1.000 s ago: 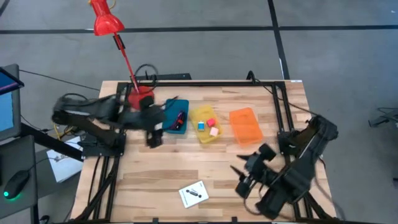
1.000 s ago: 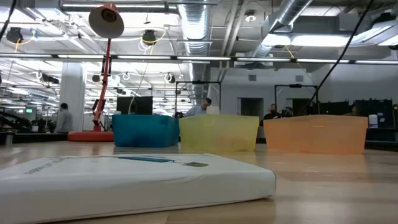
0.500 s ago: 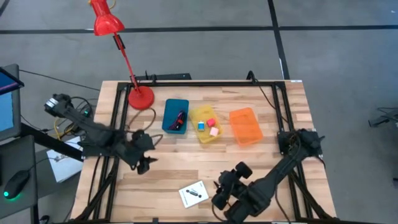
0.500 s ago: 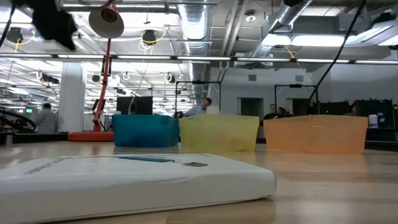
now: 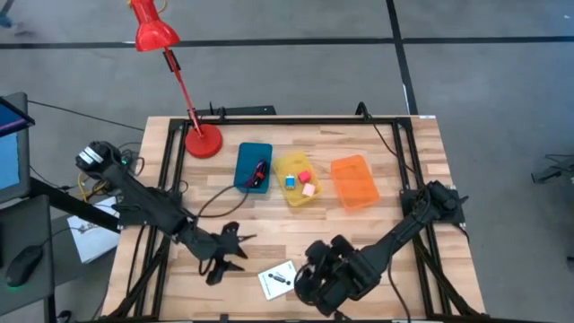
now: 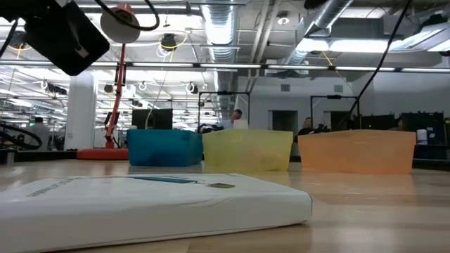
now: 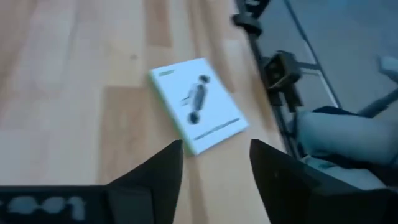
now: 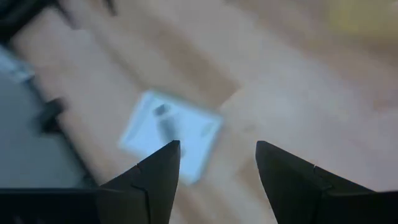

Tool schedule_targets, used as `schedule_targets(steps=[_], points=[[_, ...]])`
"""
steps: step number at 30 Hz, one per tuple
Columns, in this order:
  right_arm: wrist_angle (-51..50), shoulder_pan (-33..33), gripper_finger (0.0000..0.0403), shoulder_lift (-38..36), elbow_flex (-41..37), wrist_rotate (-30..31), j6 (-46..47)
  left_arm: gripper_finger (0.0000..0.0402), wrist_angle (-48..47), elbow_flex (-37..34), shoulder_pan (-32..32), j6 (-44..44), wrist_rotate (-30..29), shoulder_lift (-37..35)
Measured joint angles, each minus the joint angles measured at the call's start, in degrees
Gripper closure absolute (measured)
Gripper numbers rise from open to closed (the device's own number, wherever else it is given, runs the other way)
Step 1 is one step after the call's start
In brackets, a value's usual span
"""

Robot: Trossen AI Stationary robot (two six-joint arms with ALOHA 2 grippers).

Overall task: Pick and place items into bin
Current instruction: Put the white card reader box into the orange bin

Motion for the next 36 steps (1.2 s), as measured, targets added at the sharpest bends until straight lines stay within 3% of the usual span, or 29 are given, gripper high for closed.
schedule_targets(steps=[5,10,14,20,30,36], points=[[12.0,-0.3,0.0198,0.0,0.0,-10.1,-7.7,0.0253,1.1,1.5,-0.4,1.0,0.3,5.4],[17.4,-1.8,0.0198,0.0,0.0,-12.7,-14.5,0.0257,1.7,3.7,-0.3,7.4,5.8,12.0],[15.5,-3.6,0.0198,0.0,0.0,-16.8,-9.6,0.0258,1.9,7.4,-0.6,12.1,5.2,17.6],[7.2,-4.4,0.0198,0.0,0.0,-18.1,0.1,0.0258,2.1,13.8,-2.0,18.5,1.9,23.7],[4.4,-2.1,0.0198,0.0,0.0,-18.0,1.2,0.0258,1.6,16.1,-3.7,18.2,-4.6,30.9],[2.3,-2.2,0.0198,0.0,0.0,-18.1,1.5,0.0307,5.5,16.2,-3.9,18.0,-5.4,31.1]])
